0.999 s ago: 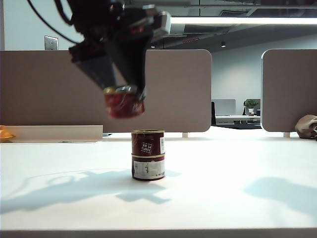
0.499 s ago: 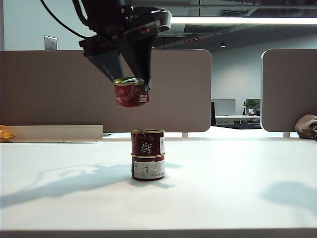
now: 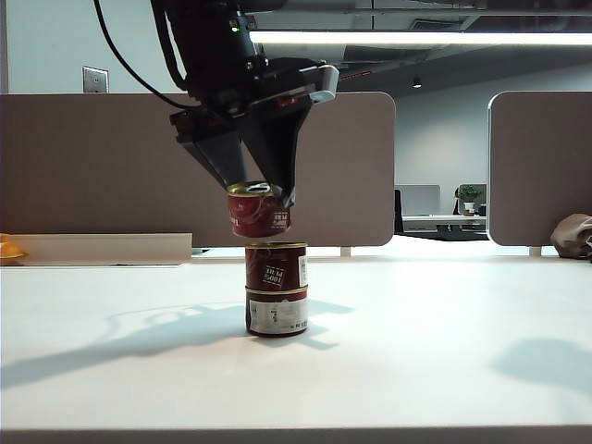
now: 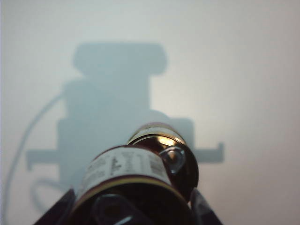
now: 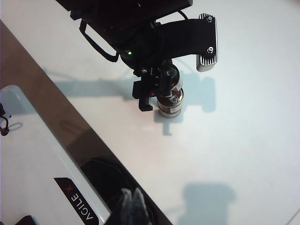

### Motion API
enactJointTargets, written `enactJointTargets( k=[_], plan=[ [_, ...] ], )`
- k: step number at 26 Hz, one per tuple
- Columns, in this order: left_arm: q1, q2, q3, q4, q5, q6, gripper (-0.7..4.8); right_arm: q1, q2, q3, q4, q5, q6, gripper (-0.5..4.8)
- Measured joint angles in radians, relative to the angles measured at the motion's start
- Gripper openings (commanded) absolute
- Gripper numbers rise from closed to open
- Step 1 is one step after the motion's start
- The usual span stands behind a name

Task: Pick up the cans one by one and stack them together.

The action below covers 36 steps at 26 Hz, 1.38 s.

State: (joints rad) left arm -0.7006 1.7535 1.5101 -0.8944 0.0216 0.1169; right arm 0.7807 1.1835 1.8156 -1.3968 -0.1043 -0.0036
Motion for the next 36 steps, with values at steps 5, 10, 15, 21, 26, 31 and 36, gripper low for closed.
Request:
enactJointTargets(
  k=[5, 10, 15, 21, 26, 31, 36],
  plan=[
    [0.0, 0.01, 0.0, 0.0, 0.034, 0.002, 1.43, 0.0, 0.0, 0.0, 0.0, 0.014, 0.0, -0.06],
    [0.0, 0.011, 0.0, 0.0, 0.048, 0.002, 1.43, -0.001, 0.0, 0.0, 0.0, 0.026, 0.0, -0.06],
    [0.0, 0.012, 0.0, 0.008, 0.072, 0.003, 1.43, -0.001, 0.0, 0.0, 0.0, 0.026, 0.004, -0.06],
    [0.0, 0.012, 0.0, 0.007, 0.073, 0.003, 1.43, -0.001, 0.0, 0.0, 0.0, 0.026, 0.008, -0.06],
    [0.0, 0.023, 0.003, 0.007, 0.074, 0.002, 1.43, -0.001, 0.0, 0.0, 0.0, 0.026, 0.016, -0.06],
    [0.0, 0.041, 0.007, 0.003, 0.08, 0.002, 1.55, -0.001, -0.001, 0.0, 0.0, 0.026, 0.022, -0.06],
    [0.0, 0.043, 0.009, 0.003, 0.08, 0.002, 2.68, -0.001, -0.002, 0.0, 0.0, 0.025, 0.023, -0.05]
  ],
)
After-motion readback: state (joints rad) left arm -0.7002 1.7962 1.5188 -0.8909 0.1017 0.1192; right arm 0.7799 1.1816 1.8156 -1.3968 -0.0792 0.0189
